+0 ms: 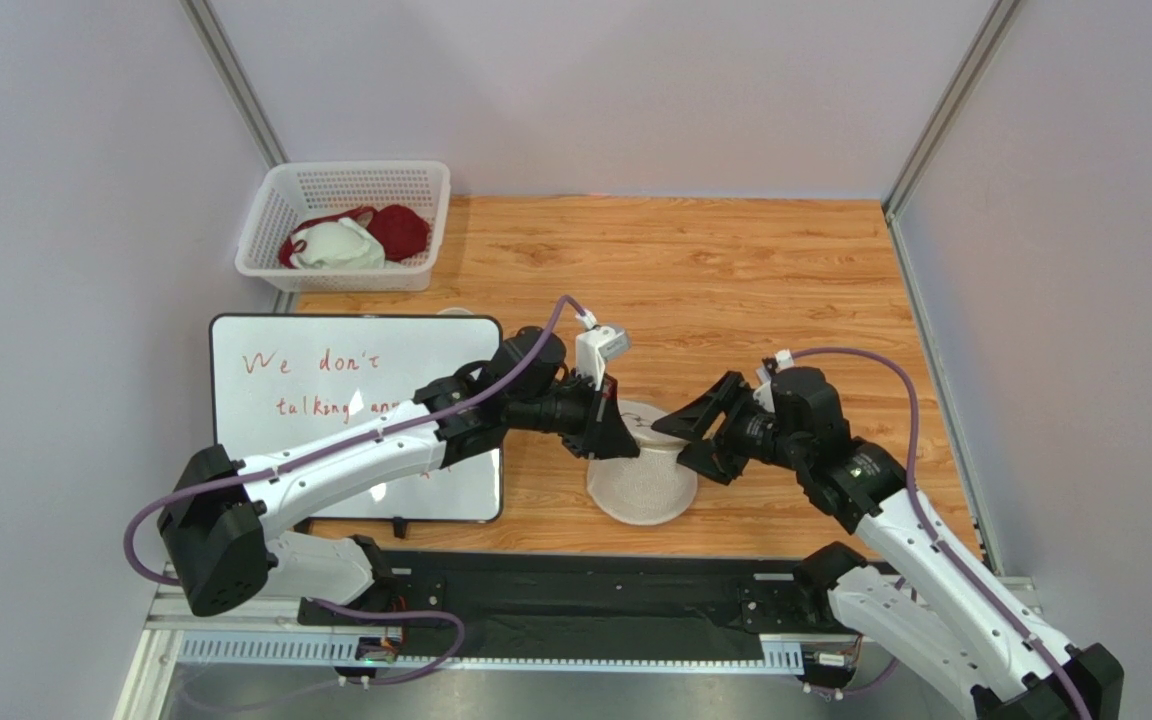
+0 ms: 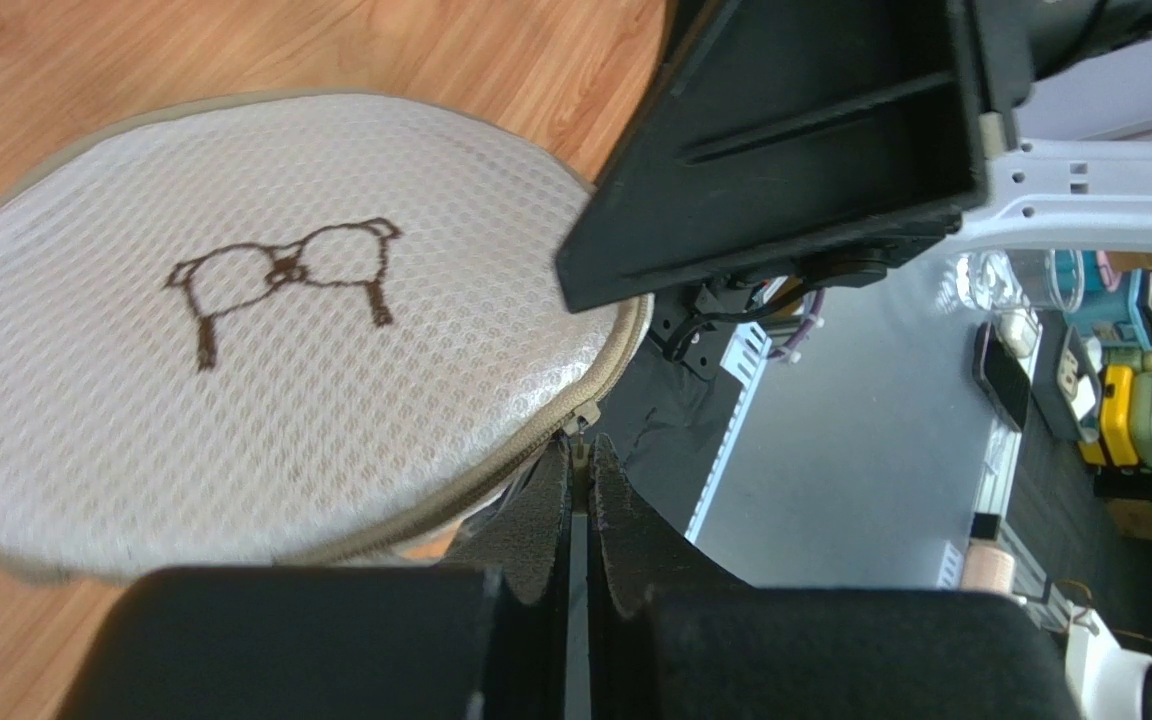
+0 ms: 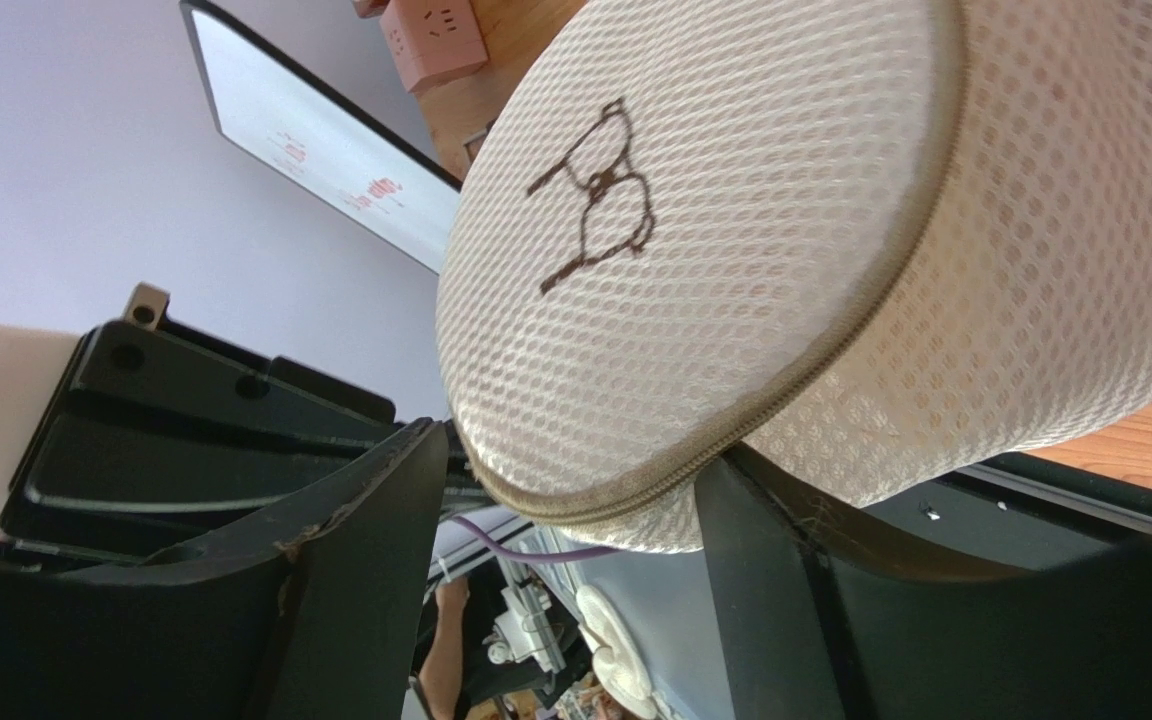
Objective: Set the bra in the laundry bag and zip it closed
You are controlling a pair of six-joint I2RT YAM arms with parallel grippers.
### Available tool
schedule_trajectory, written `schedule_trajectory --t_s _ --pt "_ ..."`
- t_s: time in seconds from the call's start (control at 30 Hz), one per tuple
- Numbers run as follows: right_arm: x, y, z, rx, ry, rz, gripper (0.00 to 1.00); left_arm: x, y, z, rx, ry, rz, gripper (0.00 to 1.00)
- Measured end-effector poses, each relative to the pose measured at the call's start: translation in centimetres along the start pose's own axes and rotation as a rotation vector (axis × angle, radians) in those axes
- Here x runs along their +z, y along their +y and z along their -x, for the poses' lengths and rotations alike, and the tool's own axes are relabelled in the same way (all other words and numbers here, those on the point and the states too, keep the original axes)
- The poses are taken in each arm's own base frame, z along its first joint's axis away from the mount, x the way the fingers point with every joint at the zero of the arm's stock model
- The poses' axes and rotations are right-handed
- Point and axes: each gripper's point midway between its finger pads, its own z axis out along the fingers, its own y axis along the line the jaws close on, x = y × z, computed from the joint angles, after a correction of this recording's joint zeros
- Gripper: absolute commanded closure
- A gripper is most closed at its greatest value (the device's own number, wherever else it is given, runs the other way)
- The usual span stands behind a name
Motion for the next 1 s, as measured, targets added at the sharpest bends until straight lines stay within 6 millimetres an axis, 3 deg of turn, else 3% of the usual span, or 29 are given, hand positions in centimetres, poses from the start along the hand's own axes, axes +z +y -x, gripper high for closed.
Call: schedule_trajectory --t_s 0.03,0.07,0.23,0.4,0.6,1.0 --pt "0.2 -0.1 0.1 0.006 -0.002 -0.005 0.5 0.0 -0.1 0.0 0.003 0.001 -0.005 1.0" --pt "0.4 -0.2 0.2 0.016 -0.003 -0.012 0.65 0.1 -0.3 -0.1 0.005 0.004 -0.01 1.0" --pt "1.2 -0.6 0.9 0.028 -0.027 -0.035 0.99 0.1 -0.7 -0.5 0.01 0.016 -0.02 1.0" --pt "1.1 -0.6 2.4 0.038 -0.053 -0.022 1.0 -0.1 -0.1 -0.7 0.004 -0.002 0.019 1.0" --pt "1.1 -2.1 4.8 0.047 -0.044 -0.042 1.0 -1.7 2.8 -2.1 -0.03 -0.027 0.15 1.0" --pt "1.8 -2.0 3.8 -0.008 0.128 0.009 1.0 -2.9 4.0 -2.2 -0.004 -0.048 0.225 1.0"
